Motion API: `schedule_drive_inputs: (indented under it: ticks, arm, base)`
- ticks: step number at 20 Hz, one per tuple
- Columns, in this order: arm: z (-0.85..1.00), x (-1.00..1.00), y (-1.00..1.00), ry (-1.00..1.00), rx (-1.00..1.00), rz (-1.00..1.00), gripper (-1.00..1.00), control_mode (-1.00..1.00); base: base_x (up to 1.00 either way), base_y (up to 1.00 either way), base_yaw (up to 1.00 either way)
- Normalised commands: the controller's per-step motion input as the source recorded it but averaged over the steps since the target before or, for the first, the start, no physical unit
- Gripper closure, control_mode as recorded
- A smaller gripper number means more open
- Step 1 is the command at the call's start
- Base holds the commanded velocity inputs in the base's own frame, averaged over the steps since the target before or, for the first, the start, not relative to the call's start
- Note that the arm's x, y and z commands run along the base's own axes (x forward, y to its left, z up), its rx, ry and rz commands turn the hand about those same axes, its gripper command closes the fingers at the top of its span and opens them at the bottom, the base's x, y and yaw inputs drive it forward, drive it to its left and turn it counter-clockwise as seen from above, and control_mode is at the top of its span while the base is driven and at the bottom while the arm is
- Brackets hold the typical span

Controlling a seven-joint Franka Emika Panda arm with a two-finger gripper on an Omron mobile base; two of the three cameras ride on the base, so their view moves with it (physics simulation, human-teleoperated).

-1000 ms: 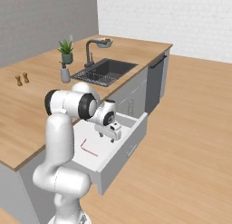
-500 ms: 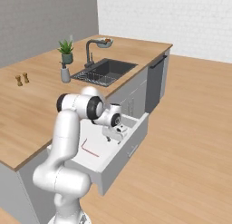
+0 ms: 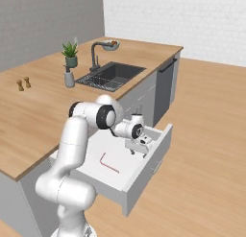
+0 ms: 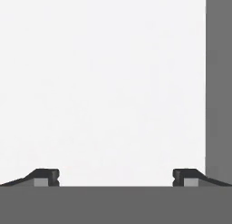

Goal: Take a straw from the drawer in front and place it inside the glass cup on the dining counter.

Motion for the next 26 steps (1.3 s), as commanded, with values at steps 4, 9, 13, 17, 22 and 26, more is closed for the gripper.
schedule_drive_inputs:
  ticks: [4, 9, 13, 17, 22, 26]
  arm:
    - [0.48, -0.57, -0.88, -0.18, -0.03, 0.02, -1.00, -1.00]
    - [0.52, -0.60, 0.34, -0.04, 0.07, 0.34, -1.00, -1.00]
    - [0.19, -0.34, 0.96, 0.11, 0.10, 0.51, -1.00, -1.00]
    - [0.04, -0.03, 0.96, 0.13, 0.13, 0.56, -1.00, -1.00]
    - [0.00, -0.05, 0.68, 0.05, 0.16, 0.51, -1.00, -1.00]
    - [-0.02, -0.12, 0.47, 0.00, 0.14, 0.41, -1.00, -1.00]
  base:
    - [0.00, 0.00, 0.00]
    - [0.00, 0.00, 0.00]
    - [0.00, 0.00, 0.00]
    - [0.00, 0.00, 0.00]
    - [0.00, 0.00, 0.00]
    - [0.00, 0.00, 0.00]
